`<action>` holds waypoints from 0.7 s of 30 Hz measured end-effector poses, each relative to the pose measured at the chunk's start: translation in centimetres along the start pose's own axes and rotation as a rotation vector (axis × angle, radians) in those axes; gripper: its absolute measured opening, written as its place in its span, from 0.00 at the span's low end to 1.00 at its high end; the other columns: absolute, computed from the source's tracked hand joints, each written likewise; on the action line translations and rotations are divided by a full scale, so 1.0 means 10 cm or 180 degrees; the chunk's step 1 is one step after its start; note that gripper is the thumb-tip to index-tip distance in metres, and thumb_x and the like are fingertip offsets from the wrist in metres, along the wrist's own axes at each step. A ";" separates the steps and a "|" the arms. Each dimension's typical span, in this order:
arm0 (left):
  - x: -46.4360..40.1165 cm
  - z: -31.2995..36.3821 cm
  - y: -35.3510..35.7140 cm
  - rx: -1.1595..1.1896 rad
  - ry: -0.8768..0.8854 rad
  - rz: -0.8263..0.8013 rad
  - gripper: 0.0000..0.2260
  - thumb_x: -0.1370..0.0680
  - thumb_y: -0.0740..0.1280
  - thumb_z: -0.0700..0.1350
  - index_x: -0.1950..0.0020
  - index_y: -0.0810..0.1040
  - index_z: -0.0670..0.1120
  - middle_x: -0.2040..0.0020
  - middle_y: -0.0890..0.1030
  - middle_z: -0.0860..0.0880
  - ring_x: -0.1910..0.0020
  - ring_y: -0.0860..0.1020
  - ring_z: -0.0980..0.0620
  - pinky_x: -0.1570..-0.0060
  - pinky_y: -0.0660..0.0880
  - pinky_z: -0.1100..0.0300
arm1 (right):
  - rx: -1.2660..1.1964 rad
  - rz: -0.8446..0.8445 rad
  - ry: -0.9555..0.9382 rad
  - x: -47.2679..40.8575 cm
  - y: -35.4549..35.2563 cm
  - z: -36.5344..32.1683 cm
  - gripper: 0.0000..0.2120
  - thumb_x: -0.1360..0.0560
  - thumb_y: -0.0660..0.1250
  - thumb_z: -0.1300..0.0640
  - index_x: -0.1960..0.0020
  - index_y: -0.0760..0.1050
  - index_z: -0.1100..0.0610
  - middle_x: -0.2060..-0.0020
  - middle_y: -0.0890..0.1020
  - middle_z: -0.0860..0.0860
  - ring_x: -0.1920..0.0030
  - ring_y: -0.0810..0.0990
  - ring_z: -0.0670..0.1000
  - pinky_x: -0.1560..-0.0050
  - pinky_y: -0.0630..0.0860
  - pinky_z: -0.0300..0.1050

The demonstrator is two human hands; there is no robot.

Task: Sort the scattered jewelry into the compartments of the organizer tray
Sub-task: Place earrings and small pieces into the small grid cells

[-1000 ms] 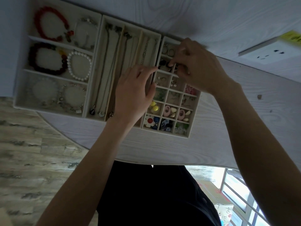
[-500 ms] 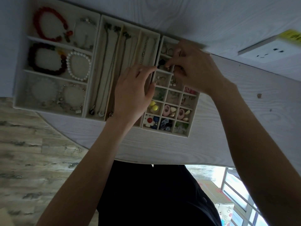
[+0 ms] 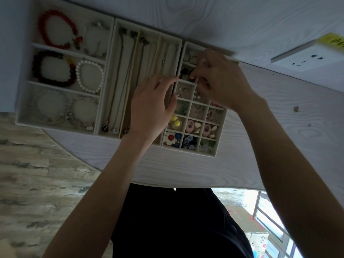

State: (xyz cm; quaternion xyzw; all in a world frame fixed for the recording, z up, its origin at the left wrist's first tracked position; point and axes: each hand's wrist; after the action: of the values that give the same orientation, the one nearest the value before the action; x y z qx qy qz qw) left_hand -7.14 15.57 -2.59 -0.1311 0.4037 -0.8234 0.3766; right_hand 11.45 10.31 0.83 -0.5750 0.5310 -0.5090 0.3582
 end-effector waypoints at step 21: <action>0.00 -0.01 0.02 -0.0021 -0.0042 -0.0030 0.15 0.23 0.65 0.47 0.38 0.77 0.46 0.46 0.80 0.46 0.47 0.77 0.49 0.44 0.71 0.57 | -0.0196 0.0066 -0.0293 -0.11 -0.10 -0.04 0.09 0.21 0.61 0.58 0.48 0.77 0.62 0.53 0.81 0.57 0.53 0.79 0.58 0.53 0.76 0.54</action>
State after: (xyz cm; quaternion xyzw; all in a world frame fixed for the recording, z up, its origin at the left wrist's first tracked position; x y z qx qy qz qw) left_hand -7.11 15.53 -2.75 -0.1397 0.4033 -0.8229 0.3750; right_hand 11.40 11.65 1.60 -0.6031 0.5352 -0.4618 0.3696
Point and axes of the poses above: each hand's wrist, its own x-axis away from the middle knuckle, its own y-axis out of the palm, z = x × y
